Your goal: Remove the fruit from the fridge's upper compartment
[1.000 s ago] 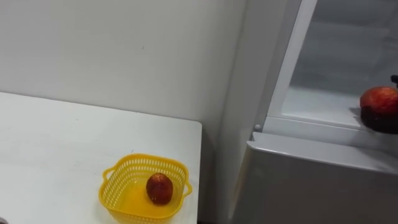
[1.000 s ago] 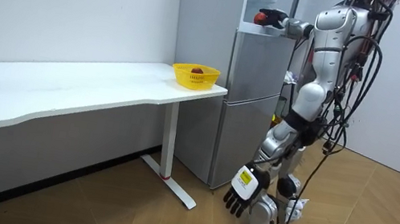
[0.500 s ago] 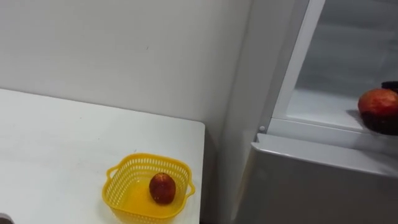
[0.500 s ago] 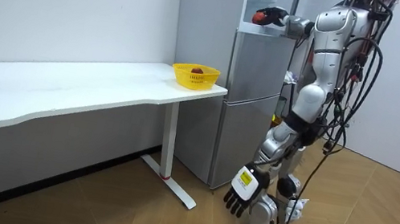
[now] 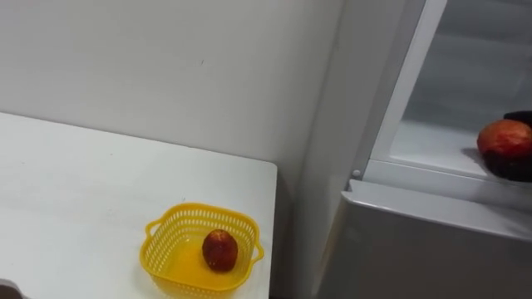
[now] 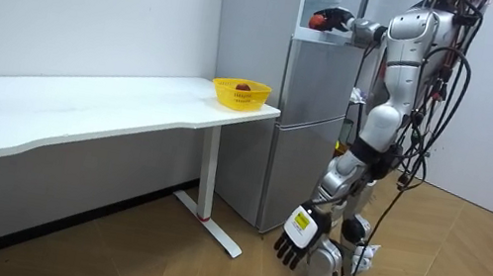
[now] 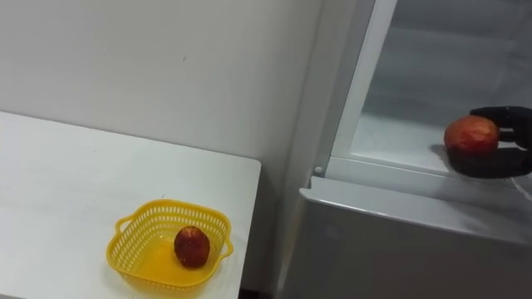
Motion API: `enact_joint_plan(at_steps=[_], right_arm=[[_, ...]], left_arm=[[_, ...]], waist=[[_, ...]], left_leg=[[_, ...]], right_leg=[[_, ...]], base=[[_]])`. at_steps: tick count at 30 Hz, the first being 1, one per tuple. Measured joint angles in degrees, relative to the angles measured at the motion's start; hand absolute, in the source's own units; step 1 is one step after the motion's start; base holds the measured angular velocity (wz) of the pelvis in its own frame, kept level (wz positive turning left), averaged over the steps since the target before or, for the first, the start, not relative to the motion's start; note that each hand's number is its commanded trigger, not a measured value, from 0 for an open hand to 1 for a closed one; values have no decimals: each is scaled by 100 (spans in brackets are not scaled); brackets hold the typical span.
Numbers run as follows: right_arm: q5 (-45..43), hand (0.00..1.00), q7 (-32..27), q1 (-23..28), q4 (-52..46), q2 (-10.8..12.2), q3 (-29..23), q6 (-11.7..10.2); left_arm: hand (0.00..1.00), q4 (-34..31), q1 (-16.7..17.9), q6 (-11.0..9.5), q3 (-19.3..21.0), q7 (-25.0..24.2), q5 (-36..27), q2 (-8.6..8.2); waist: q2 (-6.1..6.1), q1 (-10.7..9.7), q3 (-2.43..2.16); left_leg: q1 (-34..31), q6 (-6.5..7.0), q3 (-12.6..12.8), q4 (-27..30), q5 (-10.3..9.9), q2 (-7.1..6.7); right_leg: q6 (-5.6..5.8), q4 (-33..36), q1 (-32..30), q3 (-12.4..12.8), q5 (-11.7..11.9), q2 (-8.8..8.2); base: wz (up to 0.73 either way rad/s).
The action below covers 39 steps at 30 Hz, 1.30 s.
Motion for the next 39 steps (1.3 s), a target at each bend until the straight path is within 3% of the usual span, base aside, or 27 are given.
enact_joint_plan(at_steps=[7,12,16,18,22,30,36,39], right_arm=[[245,100,-51,0,16,1,0,0],[229,100,-202,3,-74,4,-1,7],[160,100,-631,201,-552,92,0,25],[49,100,-862,324,-893,241,-17,14],[-17,100,-1157,556,-1470,369,-25,-9],[-78,100,-1726,1184,-2654,522,-61,-43],[-1298,100,-2276,1710,-3837,1216,-243,-85],[-1672,100,-2670,1882,-4484,1458,-252,-297]], left_arm=[[0,3,15,0,-4,18,-9,0],[0,-16,-21,-5,-7,18,-3,1],[0,-1,-90,-7,-11,11,-1,-1],[0,0,-99,-7,-15,11,-14,-1],[0,-9,-168,-65,-31,23,-11,-2],[0,-71,-139,-79,-154,165,-17,-31],[0,-67,-159,-160,-249,304,2,-68],[0,-56,-188,-192,-248,326,-102,-181]], waist=[[43,54,8],[67,66,-25],[145,128,-12],[173,105,-4],[257,94,48],[519,55,-66],[590,-28,-39],[646,-37,1]], left_leg=[[1,0,0,0,0,0],[-18,0,-1,2,0,0],[2,-1,5,21,1,-2],[9,-1,10,33,1,-2],[-6,-1,8,50,1,-4],[-50,-7,4,48,-4,-1],[-37,-5,43,48,-3,-1],[-64,-5,50,43,-3,-7]], right_leg=[[0,-1,-3,3,0,0],[-1,3,-23,0,0,0],[-1,6,-17,36,0,1],[-1,2,-10,95,0,5],[-1,4,-16,71,0,5],[-5,3,-66,90,3,10],[-5,6,-58,93,3,6],[-5,6,-64,106,3,0]], base=[[0],[0],[0],[0],[0],[0],[-2],[0]])
